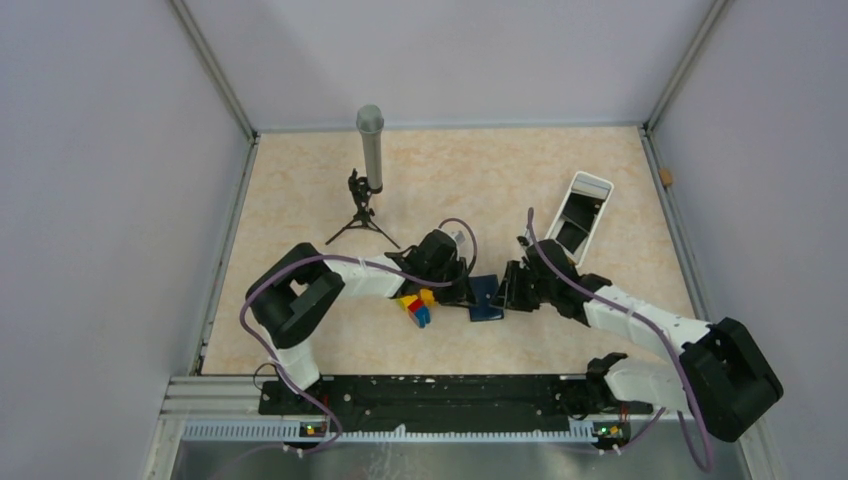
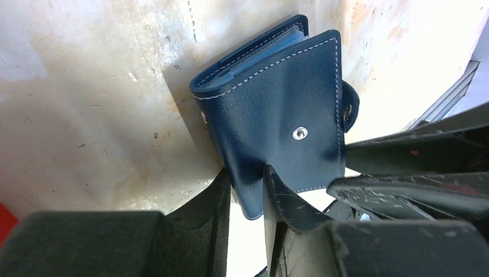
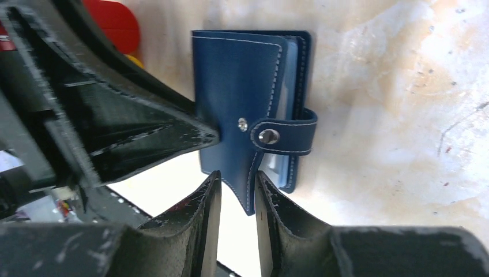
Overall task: Put the credit cards into the card holder
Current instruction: Place the card holder at the center of the board, then open the card holder at the center of the board.
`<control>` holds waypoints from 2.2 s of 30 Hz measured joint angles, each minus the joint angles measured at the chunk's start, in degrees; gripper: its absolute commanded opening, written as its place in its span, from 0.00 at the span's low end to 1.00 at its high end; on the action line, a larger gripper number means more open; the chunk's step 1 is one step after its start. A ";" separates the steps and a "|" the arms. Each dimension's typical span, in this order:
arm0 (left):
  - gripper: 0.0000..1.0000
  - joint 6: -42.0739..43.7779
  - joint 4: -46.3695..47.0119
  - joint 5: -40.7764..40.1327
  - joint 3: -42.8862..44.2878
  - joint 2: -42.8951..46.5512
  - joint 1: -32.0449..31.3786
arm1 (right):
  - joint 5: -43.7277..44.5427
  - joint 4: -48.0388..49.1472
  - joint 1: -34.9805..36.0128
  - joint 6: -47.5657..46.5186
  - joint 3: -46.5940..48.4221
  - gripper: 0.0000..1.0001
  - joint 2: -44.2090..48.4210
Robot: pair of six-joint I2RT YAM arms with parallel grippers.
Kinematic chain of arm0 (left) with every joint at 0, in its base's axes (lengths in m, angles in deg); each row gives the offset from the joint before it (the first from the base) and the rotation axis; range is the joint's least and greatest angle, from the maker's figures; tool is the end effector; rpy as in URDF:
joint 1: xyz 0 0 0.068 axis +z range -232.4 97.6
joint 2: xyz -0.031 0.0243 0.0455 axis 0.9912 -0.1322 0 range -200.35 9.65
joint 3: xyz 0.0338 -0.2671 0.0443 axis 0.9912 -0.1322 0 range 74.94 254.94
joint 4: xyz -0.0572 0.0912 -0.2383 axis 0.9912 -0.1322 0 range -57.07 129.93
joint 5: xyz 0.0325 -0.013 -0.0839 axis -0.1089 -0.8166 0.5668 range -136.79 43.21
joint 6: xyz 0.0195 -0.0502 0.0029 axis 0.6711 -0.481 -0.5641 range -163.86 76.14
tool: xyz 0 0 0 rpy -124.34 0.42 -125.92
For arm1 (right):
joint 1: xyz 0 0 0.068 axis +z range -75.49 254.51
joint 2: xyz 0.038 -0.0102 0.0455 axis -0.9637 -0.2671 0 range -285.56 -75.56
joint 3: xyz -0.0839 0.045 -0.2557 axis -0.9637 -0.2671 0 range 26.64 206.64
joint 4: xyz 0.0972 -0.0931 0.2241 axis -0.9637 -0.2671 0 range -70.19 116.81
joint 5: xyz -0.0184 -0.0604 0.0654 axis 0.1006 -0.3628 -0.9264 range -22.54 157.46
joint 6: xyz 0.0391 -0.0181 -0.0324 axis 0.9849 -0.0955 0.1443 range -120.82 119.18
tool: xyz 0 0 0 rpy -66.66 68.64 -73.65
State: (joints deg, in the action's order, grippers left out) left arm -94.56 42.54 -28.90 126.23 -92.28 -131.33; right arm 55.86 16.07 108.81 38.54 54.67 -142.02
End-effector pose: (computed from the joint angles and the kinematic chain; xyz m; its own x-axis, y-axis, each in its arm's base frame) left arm 0.2207 -0.2700 0.1402 -0.9690 -0.0090 -0.2467 0.1618 0.7317 -0.6621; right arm 0.1735 0.1270 0.1680 -0.9023 0.1365 -0.4090 -0.1144 0.8388 0.5323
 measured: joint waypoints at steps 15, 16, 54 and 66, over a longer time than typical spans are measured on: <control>0.46 0.26 5.22 1.16 -2.23 0.48 0.42 | -2.19 4.07 -0.35 2.12 -0.79 0.00 0.74; 0.49 0.70 5.14 1.14 -2.23 0.96 0.33 | -0.85 2.47 -0.33 1.64 -0.24 0.00 0.94; 0.73 -1.97 12.17 3.50 0.42 1.27 6.49 | 20.76 -8.79 9.57 -4.22 16.24 0.14 -10.88; 0.46 -3.58 15.76 5.20 3.23 -1.99 6.47 | 19.43 -7.21 9.57 -4.22 15.45 0.16 -10.88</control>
State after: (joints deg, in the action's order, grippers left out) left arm -98.14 58.30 -23.70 129.47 -94.27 -124.86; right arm 75.29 8.86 118.38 34.32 70.12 -152.91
